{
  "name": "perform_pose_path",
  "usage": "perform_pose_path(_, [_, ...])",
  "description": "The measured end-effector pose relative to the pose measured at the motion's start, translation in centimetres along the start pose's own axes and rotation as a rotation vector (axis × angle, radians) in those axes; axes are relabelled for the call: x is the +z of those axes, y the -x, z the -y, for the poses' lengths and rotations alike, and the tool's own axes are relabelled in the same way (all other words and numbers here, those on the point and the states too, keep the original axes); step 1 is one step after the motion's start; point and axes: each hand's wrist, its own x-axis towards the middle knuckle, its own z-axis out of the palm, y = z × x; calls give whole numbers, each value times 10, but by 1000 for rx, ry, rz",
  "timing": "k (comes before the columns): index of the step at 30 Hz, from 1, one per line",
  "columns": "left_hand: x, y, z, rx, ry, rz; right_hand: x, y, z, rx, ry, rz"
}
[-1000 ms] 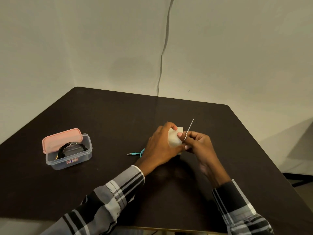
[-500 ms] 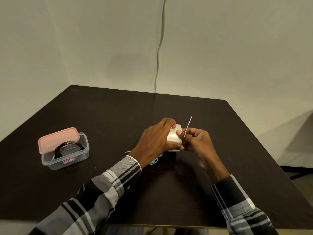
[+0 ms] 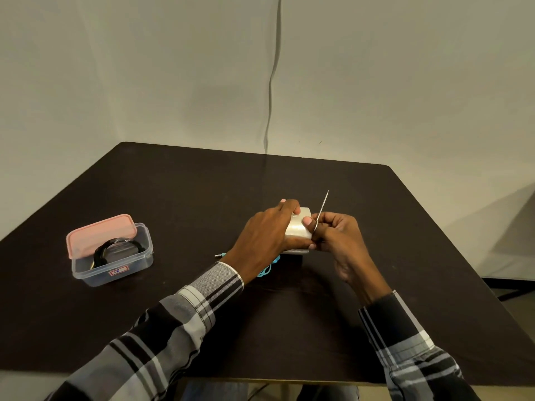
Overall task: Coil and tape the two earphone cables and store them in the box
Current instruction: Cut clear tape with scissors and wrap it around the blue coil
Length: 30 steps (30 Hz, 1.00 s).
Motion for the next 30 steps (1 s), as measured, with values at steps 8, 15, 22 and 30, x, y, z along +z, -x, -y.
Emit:
perform_pose_path(8, [-2,3,-2,11,-5,7,0,-2,-2,-9,5,8])
perform_pose_path(15, [1,4,-4,7,-32,56,-1,-4,-2,-17,12,15])
perform_pose_path(22, [-4,3,-14,-58,-98,28,-7,-4,-3,-6,23,57])
perform_pose_path(30, [-20,0,-26,33,-346,-5,-15,-3,-2,-10,112,84])
